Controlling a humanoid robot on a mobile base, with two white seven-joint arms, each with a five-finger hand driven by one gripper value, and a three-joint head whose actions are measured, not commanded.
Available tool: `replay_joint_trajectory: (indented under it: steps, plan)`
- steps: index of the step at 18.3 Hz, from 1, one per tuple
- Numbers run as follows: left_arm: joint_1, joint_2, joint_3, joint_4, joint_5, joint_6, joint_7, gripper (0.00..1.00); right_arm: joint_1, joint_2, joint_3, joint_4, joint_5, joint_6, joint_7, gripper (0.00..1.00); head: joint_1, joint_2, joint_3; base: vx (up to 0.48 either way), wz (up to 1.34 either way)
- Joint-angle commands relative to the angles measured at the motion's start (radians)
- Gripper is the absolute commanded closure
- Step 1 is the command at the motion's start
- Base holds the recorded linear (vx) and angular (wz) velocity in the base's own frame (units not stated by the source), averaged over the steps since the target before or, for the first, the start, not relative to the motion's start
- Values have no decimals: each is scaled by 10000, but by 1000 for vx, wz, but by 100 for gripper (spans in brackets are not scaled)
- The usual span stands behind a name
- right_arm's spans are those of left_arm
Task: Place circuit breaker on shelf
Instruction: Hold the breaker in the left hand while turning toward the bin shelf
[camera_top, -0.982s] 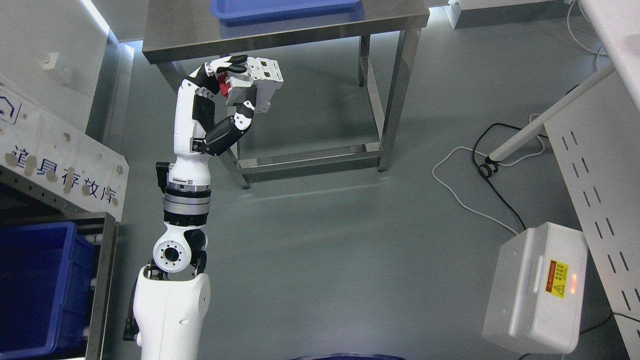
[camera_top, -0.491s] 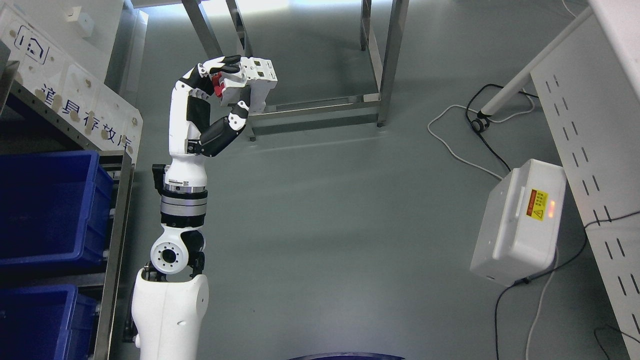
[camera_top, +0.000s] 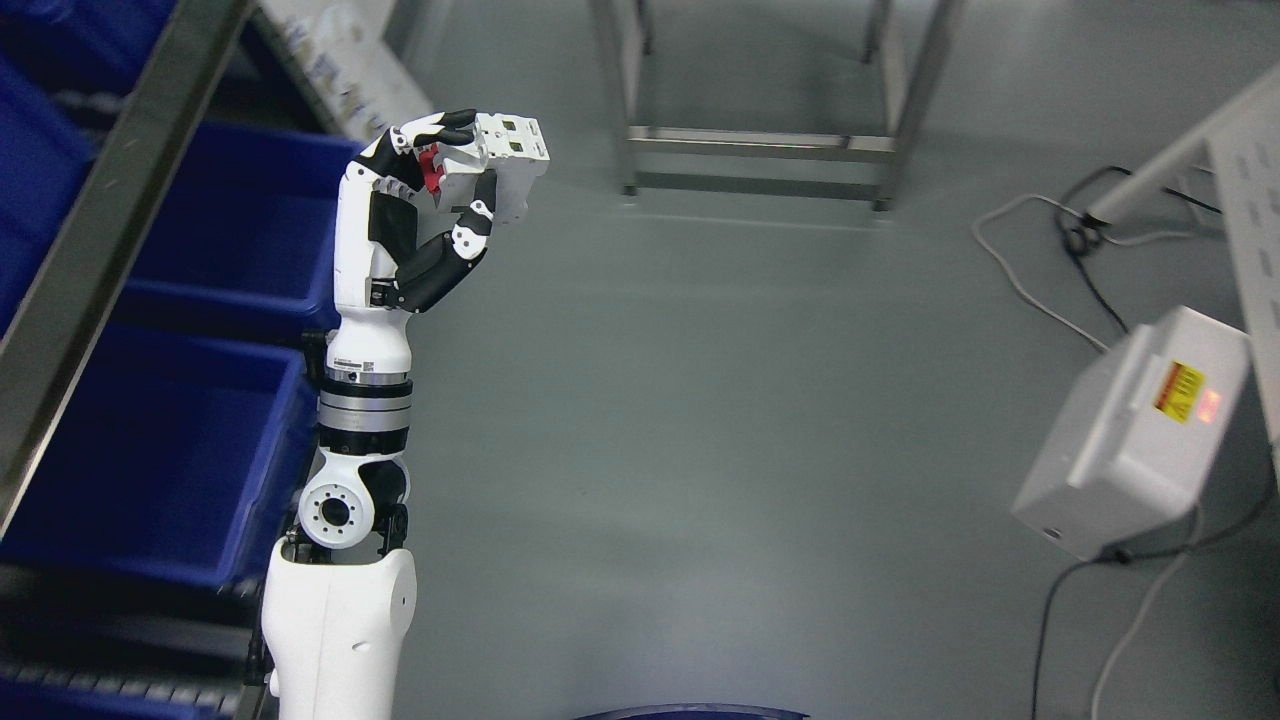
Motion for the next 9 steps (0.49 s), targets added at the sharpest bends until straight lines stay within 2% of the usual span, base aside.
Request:
replay_joint_trajectory:
  steps: [1,4,7,9]
  plan:
    - [-14,175,-523,-4,34,-122,4,92,154,-175,0,2,-5,-457,15,0,0,0,0,-196,1290]
    - [-319,175,-1120,-19,34,-382,-11,92,154,-175,0,2,10,-457,15,0,0,0,0,-169,1476]
    - [-1512,175,-2362,-19,19,-399,19,92,154,-175,0,2,-5,-457,15,0,0,0,0,-129,1452]
    - [-2432,175,-2411,-4,18,43,50,92,154,-175,0,2,-5,-457,15,0,0,0,0,-107,1368]
